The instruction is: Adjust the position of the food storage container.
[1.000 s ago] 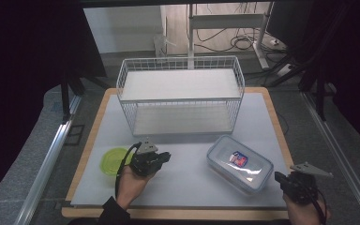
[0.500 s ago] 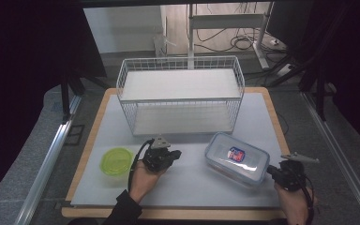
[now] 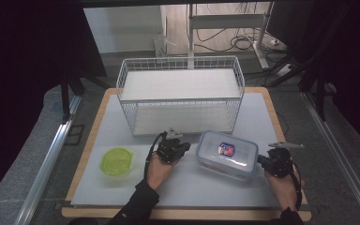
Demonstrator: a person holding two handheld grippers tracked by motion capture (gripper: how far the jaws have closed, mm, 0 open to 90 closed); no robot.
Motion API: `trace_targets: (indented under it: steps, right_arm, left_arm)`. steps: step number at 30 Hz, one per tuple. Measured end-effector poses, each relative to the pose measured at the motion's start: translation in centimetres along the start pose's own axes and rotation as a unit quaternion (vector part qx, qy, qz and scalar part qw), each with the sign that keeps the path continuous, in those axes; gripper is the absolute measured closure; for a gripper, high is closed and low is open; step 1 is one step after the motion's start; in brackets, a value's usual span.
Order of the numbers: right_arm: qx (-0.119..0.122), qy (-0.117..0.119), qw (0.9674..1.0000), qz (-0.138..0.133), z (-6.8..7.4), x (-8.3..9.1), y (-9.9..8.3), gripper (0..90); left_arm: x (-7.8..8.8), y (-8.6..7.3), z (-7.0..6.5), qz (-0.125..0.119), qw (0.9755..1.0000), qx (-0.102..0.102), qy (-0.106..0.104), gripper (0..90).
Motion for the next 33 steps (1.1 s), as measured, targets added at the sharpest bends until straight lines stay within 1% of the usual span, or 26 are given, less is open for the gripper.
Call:
trace_targets:
  steps: [1, 2, 3, 4, 6, 7, 8, 9, 10, 11, 12, 13, 14, 15, 16, 17, 18, 19, 20, 21, 22, 23, 24, 27, 30, 33]
  right_arm:
    - [0.007, 0.006, 1.0, 0.001, 0.4, -0.4, 0.4, 89.9]
    - [0.011, 0.009, 0.9999, 0.001, 0.6, -0.6, 0.6, 89.9]
    - [0.015, 0.012, 0.9998, 0.002, 0.9, -0.7, 0.8, 89.9]
    - [0.015, 0.012, 0.9998, 0.002, 0.9, -0.7, 0.8, 89.9]
    - [0.029, 0.021, 0.9994, 0.002, 1.7, -1.2, 1.3, 89.9]
    - [0.032, 0.021, 0.9993, 0.001, 2.0, -1.4, 1.4, 89.9]
    - [0.036, 0.02, 0.9992, 0.001, 2.3, -1.5, 1.6, 89.9]
    - [0.04, 0.023, 0.9989, -0.003, 2.5, -1.6, 1.8, 90.0]
    - [0.04, 0.023, 0.9989, -0.003, 2.5, -1.6, 1.8, 90.0]
    - [0.042, 0.039, 0.9983, -0.004, 3.1, -1.7, 2.0, 90.0]
    - [0.048, 0.041, 0.998, -0.003, 3.4, -1.9, 2.1, 90.0]
    - [0.054, 0.038, 0.9978, -0.005, 3.8, -2.1, 2.2, 90.0]
    - [0.059, 0.04, 0.9975, -0.003, 4.1, -2.2, 2.3, 90.0]
    - [0.059, 0.04, 0.9975, -0.003, 4.1, -2.2, 2.3, 90.0]
    - [0.063, 0.045, 0.997, -0.001, 4.4, -2.3, 2.4, 90.0]
    - [0.07, 0.054, 0.9961, 0.001, 5.2, -2.5, 2.5, 90.0]
    - [0.07, 0.054, 0.9961, 0.001, 5.2, -2.5, 2.5, 90.0]
    - [0.081, 0.061, 0.9948, 0.003, 6.0, -2.6, 2.5, 90.0]
    - [0.081, 0.061, 0.9948, 0.003, 6.0, -2.6, 2.5, 90.0]
    - [0.09, 0.065, 0.9939, 0.003, 6.7, -2.8, 2.5, 90.0]
    - [0.09, 0.065, 0.9939, 0.003, 6.7, -2.8, 2.5, 90.0]
    - [0.096, 0.067, 0.9931, 0.005, 7.2, -2.9, 2.5, 90.0]
    - [0.096, 0.067, 0.9931, 0.005, 7.2, -2.9, 2.5, 90.0]
    - [0.106, 0.065, 0.9922, 0.006, 7.9, -2.9, 2.5, 90.0]
    - [0.106, 0.065, 0.9922, 0.006, 8.1, -2.9, 2.4, 90.0]
    - [0.113, 0.065, 0.9914, 0.007, 8.4, -2.7, 2.1, 90.0]
  left_arm:
    - [-0.3, 0.2, 0.3, 0.001, 1.0, 0.004, -0.003, 87.6]
    - [-0.3, 0.2, 0.3, 0.001, 1.0, 0.004, -0.003, 87.5]
    - [-0.4, 0.1, 0.6, -0.001, 0.9999, 0.01, -0.005, 87.4]
    - [-0.4, 0.1, 0.6, -0.001, 0.9999, 0.01, -0.005, 87.4]
    - [-0.4, -0.1, 0.8, 0.003, 0.9998, 0.014, -0.01, 88.5]
    - [-0.1, -0.5, 1.1, 0.002, 0.9998, 0.019, -0.003, 89.0]
    - [-0.1, -0.5, 1.1, 0.002, 0.9998, 0.019, -0.003, 89.8]
    - [0.4, -1.0, 1.3, 0.0, 0.9995, 0.032, -0.004, 89.9]
    - [0.4, -1.0, 1.3, 0.0, 0.9995, 0.032, -0.004, 89.9]
    - [1.0, -1.6, 1.5, 0.003, 0.9992, 0.04, -0.002, 89.9]
    - [1.0, -1.6, 1.5, 0.003, 0.9992, 0.04, -0.002, 90.0]
    - [1.7, -2.4, 1.5, 0.006, 0.999, 0.045, 0.0, 90.0]
    - [1.7, -2.4, 1.5, 0.006, 0.999, 0.045, 0.0, 90.0]
    - [2.1, -2.7, 1.6, 0.009, 0.9988, 0.048, 0.003, 90.0]
    - [2.4, -3.1, 1.7, 0.012, 0.9987, 0.048, 0.007, 90.0]
    - [2.8, -3.5, 1.8, 0.013, 0.9986, 0.05, 0.012, 90.0]
    - [3.1, -3.7, 1.9, 0.015, 0.9983, 0.055, 0.014, 90.0]
    - [3.7, -4.4, 2.1, 0.018, 0.9982, 0.053, 0.021, 90.0]
    - [3.7, -4.4, 2.1, 0.018, 0.9982, 0.053, 0.021, 90.0]
    - [4.0, -4.7, 2.2, 0.019, 0.9982, 0.052, 0.023, 90.0]
    - [4.3, -4.9, 2.3, 0.018, 0.9979, 0.057, 0.024, 90.0]
    - [4.7, -5.3, 2.4, 0.018, 0.9977, 0.059, 0.028, 90.0]
    - [4.7, -5.3, 2.4, 0.018, 0.9977, 0.059, 0.028, 90.0]
    - [5.1, -5.9, 2.1, 0.019, 0.9976, 0.059, 0.03, 90.0]
    - [5.5, -6.4, 1.8, 0.019, 0.9974, 0.063, 0.03, 90.0]
    - [5.9, -7.0, 1.4, 0.017, 0.9975, 0.063, 0.028, 90.0]
Point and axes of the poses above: each handheld gripper's, and its own axes: x roughly backward along the jaws, y roughly out of its top, z roughly to its left, the point moved 5 cm from there along -x, roughly forward along the jaws, and after that the axes turned 8 degrees about z, right-handed, at the moved point
